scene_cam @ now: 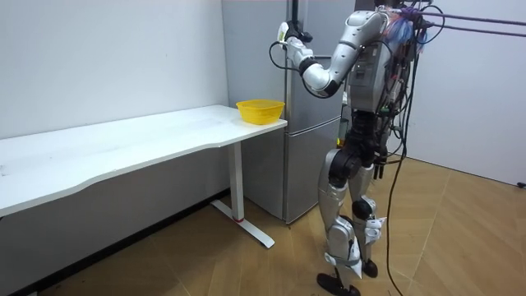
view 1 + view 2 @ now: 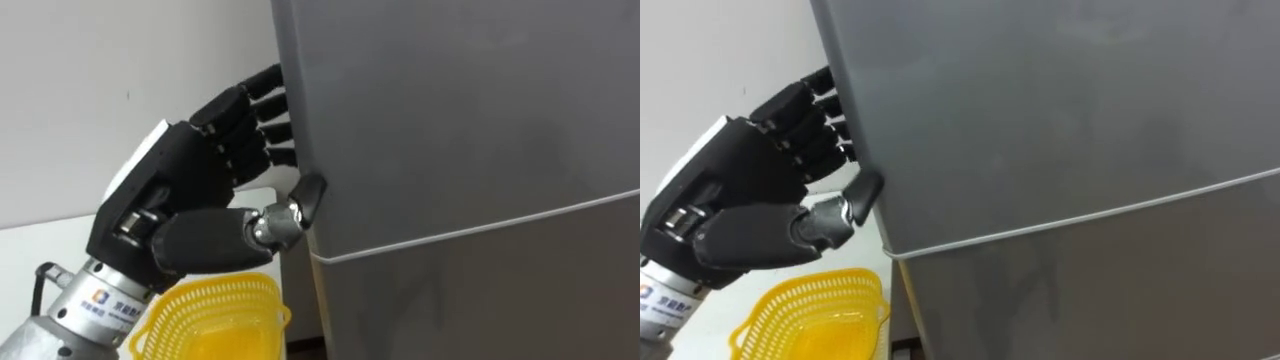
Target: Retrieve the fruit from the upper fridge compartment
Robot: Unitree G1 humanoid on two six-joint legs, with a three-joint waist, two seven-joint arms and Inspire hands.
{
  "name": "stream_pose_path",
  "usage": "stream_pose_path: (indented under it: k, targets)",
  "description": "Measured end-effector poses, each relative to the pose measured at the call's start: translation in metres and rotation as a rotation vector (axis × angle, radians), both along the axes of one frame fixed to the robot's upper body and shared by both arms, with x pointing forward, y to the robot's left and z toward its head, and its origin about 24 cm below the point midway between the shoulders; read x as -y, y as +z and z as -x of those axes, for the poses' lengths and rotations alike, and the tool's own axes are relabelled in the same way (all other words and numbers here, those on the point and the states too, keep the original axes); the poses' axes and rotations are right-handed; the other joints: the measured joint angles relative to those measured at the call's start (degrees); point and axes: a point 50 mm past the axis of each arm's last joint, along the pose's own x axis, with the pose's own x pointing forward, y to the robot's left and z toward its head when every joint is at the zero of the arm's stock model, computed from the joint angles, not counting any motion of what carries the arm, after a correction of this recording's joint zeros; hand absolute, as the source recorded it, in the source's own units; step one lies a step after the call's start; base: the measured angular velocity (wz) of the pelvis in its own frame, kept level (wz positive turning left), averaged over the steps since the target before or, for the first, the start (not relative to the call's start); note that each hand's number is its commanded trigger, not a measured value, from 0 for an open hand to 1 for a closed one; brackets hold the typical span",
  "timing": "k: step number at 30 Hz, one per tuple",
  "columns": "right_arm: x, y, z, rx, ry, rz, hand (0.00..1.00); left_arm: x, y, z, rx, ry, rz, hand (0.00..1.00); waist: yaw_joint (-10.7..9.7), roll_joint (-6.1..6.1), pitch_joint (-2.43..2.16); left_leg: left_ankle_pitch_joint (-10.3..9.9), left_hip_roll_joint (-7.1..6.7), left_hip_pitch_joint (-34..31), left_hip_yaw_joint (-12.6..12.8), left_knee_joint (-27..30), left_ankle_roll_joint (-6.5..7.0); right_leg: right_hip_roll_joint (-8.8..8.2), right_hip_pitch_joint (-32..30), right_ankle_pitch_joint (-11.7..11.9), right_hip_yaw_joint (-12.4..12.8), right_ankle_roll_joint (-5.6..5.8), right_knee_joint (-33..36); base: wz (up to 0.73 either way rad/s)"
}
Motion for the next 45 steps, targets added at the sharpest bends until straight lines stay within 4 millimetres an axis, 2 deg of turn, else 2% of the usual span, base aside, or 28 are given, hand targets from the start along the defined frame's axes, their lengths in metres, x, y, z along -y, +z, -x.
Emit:
stream_pose_path:
  k: [2,3,4,5,12,17,25,35,39,45]
  targets:
    - [0.000,0.000,0.000,0.000,-0.002,-0.001,0.00,-0.001,0.000,0.000,-0.003,0.005,0.001,0.58,0.0,-0.06,0.04,0.0,-0.01,0.0,0.1,0.0,0.00,-0.02,0.0,0.0,0.0,0.01,0.0,0.00]
    - [0.000,0.000,0.000,0.000,-0.001,-0.001,0.00,-0.001,0.000,0.000,-0.004,0.007,0.001,0.53,0.0,-0.08,0.06,0.0,-0.02,0.0,0.1,0.0,0.01,-0.03,0.0,0.0,0.0,0.01,0.0,0.00]
    - [0.000,0.000,0.000,-0.001,-0.001,-0.002,0.00,-0.001,0.000,0.000,-0.004,0.007,-0.001,0.03,0.1,-0.03,0.03,0.0,-0.03,0.0,0.1,0.0,0.01,-0.03,0.0,0.0,0.0,0.02,-0.1,0.00]
    - [0.000,0.000,0.000,-0.001,-0.001,-0.002,0.00,-0.001,0.000,0.000,-0.003,0.008,-0.001,0.00,0.1,-0.05,0.04,0.0,-0.04,0.0,0.1,0.0,0.02,-0.04,0.0,0.0,0.0,0.03,-0.1,0.00]
    - [0.000,0.000,0.000,-0.003,0.014,0.006,0.00,0.000,0.001,0.000,0.001,-0.004,-0.005,0.00,0.3,-0.05,0.03,0.0,-0.07,0.0,0.1,0.0,0.04,-0.04,0.0,0.0,0.0,0.05,-0.1,0.00]
    - [0.000,0.000,0.000,-0.002,0.018,0.012,0.00,0.007,0.002,0.001,0.010,-0.059,-0.033,0.00,0.3,-0.15,0.10,0.0,-0.06,0.0,0.1,0.0,0.04,-0.03,0.0,0.0,0.1,0.05,-0.2,0.00]
    - [0.003,0.001,0.001,-0.007,0.022,0.020,0.00,0.025,0.000,0.002,0.008,-0.185,-0.062,0.00,0.0,0.32,-0.08,0.0,-0.04,0.0,0.1,0.1,0.04,-0.04,0.2,0.0,0.0,0.05,-0.1,0.00]
    - [0.004,0.002,-0.002,-0.002,0.023,0.004,0.00,0.026,0.004,0.002,0.023,-0.202,-0.084,0.00,-0.4,0.63,-0.09,0.1,-0.10,-0.9,0.5,0.2,0.17,-0.15,-0.3,0.0,-0.2,0.15,-0.2,0.03]
    - [0.005,0.002,-0.003,-0.002,0.027,-0.014,0.00,0.028,0.004,0.003,0.023,-0.229,-0.079,0.00,-0.5,0.62,-0.09,0.1,0.02,-1.0,2.1,0.2,0.24,-0.26,-0.3,0.0,-0.1,0.16,-0.2,0.06]
    - [0.007,0.004,-0.007,-0.001,0.061,-0.022,0.00,0.030,0.005,0.003,0.025,-0.242,-0.084,0.00,-0.5,0.58,-0.08,0.2,0.00,-1.2,2.4,0.2,0.29,-0.36,-0.3,-0.1,0.0,0.22,-0.2,0.03]
